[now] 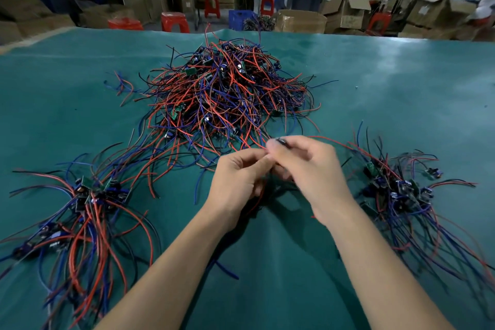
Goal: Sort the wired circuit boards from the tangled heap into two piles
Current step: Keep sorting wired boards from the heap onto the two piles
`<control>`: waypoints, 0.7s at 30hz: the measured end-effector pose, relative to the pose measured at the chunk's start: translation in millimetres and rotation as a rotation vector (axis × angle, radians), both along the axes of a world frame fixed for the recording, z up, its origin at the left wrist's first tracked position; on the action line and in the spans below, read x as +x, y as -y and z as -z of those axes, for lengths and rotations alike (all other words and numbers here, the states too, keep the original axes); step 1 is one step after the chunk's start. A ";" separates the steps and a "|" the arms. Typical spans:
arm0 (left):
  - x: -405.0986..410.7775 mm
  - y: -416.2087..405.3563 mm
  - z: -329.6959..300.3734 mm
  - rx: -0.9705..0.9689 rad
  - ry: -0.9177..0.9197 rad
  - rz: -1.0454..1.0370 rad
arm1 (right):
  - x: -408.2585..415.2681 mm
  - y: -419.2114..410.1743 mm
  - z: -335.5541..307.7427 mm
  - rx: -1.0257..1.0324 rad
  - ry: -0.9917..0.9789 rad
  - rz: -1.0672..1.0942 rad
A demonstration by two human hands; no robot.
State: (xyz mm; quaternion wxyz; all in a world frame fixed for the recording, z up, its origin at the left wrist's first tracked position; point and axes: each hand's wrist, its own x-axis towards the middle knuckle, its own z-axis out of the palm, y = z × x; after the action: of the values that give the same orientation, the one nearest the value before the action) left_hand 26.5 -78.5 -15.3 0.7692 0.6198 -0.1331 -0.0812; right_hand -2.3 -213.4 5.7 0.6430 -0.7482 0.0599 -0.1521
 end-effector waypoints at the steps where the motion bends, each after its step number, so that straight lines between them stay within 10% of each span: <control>1: -1.2 0.0 -0.1 0.033 0.022 0.030 | -0.3 -3.9 0.5 -0.044 0.033 -0.003; 14: -1.8 4.2 3.3 0.215 0.182 0.054 | -33.6 77.7 -56.5 0.084 0.356 0.619; 21: 0.4 4.6 4.8 0.217 0.109 -0.049 | -52.8 148.5 -77.1 -0.746 -0.495 0.436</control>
State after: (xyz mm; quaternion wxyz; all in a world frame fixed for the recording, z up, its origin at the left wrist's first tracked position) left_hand 26.9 -83.1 -20.1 0.6908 0.7060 -0.1501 -0.0427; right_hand -55.1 -362.0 82.9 0.2513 -0.9110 0.3071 -0.1120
